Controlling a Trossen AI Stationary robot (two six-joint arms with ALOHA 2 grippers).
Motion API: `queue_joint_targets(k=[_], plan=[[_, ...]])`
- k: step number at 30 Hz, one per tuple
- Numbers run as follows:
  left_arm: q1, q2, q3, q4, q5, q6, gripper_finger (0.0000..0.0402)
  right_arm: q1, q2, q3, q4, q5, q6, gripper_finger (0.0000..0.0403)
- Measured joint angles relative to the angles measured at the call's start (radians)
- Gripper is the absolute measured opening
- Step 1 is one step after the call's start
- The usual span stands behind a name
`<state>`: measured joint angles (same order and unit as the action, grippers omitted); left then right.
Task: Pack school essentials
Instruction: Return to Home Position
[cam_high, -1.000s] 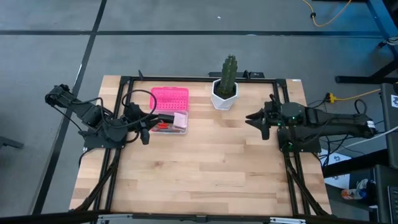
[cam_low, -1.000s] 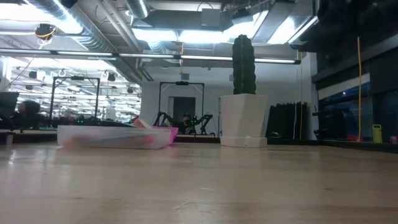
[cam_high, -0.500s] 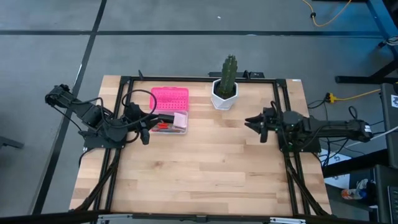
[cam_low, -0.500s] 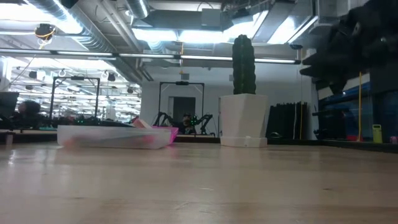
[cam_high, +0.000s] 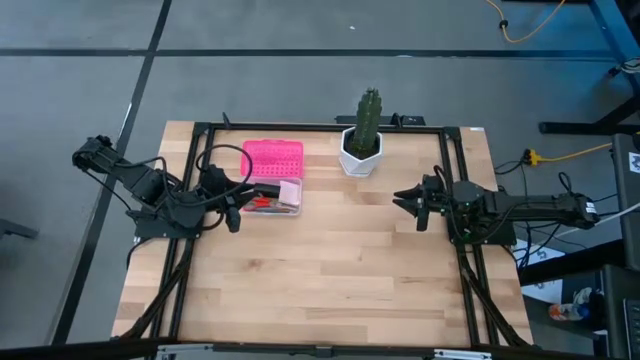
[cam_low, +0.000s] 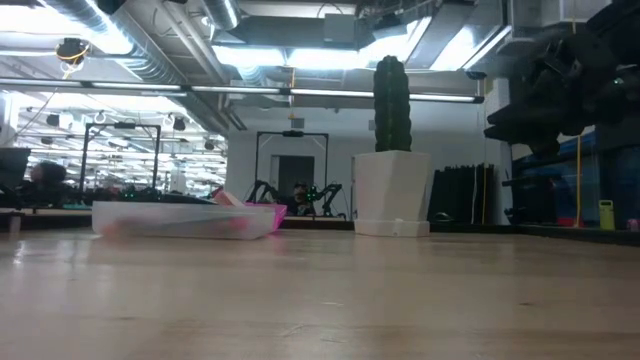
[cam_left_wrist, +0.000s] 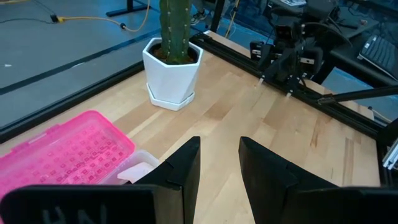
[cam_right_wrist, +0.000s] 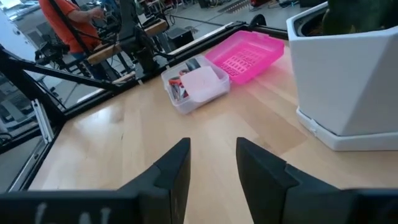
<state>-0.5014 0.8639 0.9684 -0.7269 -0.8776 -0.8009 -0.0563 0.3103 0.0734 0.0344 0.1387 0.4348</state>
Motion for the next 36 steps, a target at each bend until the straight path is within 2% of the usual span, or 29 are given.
queue_joint_targets(k=[12, 20, 25, 29, 36], plan=[[0.000, 0.009, 0.000, -0.004, -0.001, 0.003, 0.0105, 0.000, 0.001, 0.000, -0.033, -0.027, -0.017, 0.0129], [0.014, 0.034, 0.000, -0.221, 0.010, -0.123, 0.0105, 0.000, 0.001, 0.000, -0.041, -0.027, -0.003, 0.0129], [0.015, 0.029, -0.010, -0.338, 0.140, -0.203, 0.0105, 0.000, 0.001, 0.000, -0.053, -0.035, 0.003, 0.0129], [0.015, -0.016, -0.118, -0.296, 0.232, -0.242, 0.0105, 0.000, 0.001, 0.000, -0.056, -0.054, 0.009, 0.0129], [0.061, -0.183, -0.349, -0.109, 0.274, -0.218, 0.0105, 0.000, 0.001, 0.000, -0.056, -0.063, 0.036, 0.0129]])
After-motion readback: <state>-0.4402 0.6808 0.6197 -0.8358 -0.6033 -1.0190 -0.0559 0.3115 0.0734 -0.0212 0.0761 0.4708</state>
